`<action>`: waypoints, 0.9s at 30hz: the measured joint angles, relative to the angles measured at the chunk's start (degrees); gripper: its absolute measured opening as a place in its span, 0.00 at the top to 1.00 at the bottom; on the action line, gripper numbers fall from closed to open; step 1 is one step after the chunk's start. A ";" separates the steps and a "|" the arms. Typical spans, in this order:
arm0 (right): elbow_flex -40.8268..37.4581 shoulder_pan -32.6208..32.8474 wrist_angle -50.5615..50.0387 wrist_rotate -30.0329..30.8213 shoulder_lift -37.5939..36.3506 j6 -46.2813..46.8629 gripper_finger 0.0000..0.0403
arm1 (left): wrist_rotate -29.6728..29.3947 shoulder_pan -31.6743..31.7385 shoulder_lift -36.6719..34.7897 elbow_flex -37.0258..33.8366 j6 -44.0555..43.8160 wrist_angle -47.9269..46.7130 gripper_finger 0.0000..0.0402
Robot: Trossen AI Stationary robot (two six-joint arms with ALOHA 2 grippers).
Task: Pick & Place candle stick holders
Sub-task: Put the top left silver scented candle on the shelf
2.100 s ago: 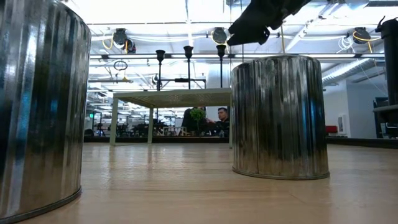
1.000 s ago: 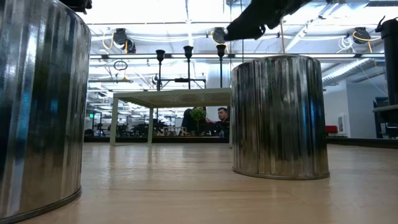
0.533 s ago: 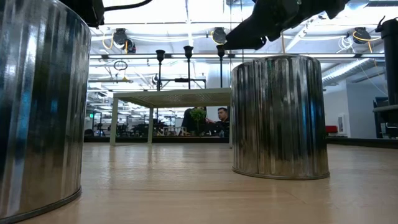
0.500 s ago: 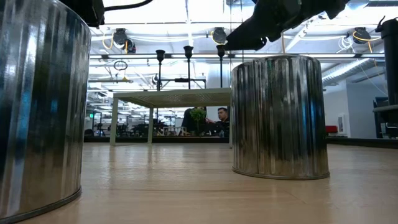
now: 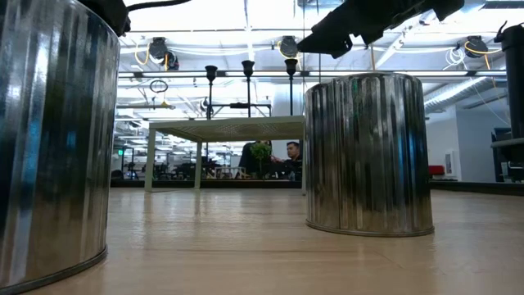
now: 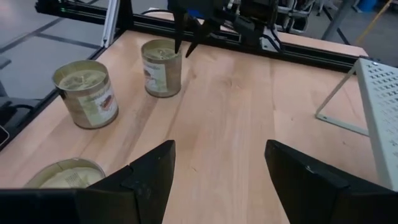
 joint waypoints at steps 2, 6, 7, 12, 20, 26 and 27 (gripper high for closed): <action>0.00 -0.03 0.01 0.01 0.00 -0.06 0.40 | 0.42 -1.07 0.56 0.01 -0.06 -0.23 0.78; 0.00 -0.03 0.02 0.04 0.00 -0.23 0.40 | -1.35 -2.58 0.54 0.01 -0.15 -0.44 0.78; 0.00 -0.03 0.02 0.01 0.00 -0.23 0.40 | -1.96 -2.81 0.56 0.01 -0.23 -0.69 0.78; 0.00 -0.03 0.02 0.01 0.00 -0.29 0.40 | -3.10 -3.31 0.56 -0.93 -0.97 -1.77 0.78; 0.00 -0.03 0.02 0.01 0.00 -0.31 0.40 | -3.22 -3.28 0.56 -2.53 -1.30 -1.60 0.78; 0.00 -0.03 0.02 0.01 0.00 -0.31 0.40 | -3.74 -3.26 0.40 -3.56 0.26 -1.05 0.82; 0.00 -0.03 0.02 0.01 0.00 -0.30 0.40 | -3.95 -3.25 0.40 -3.57 0.37 -1.05 0.84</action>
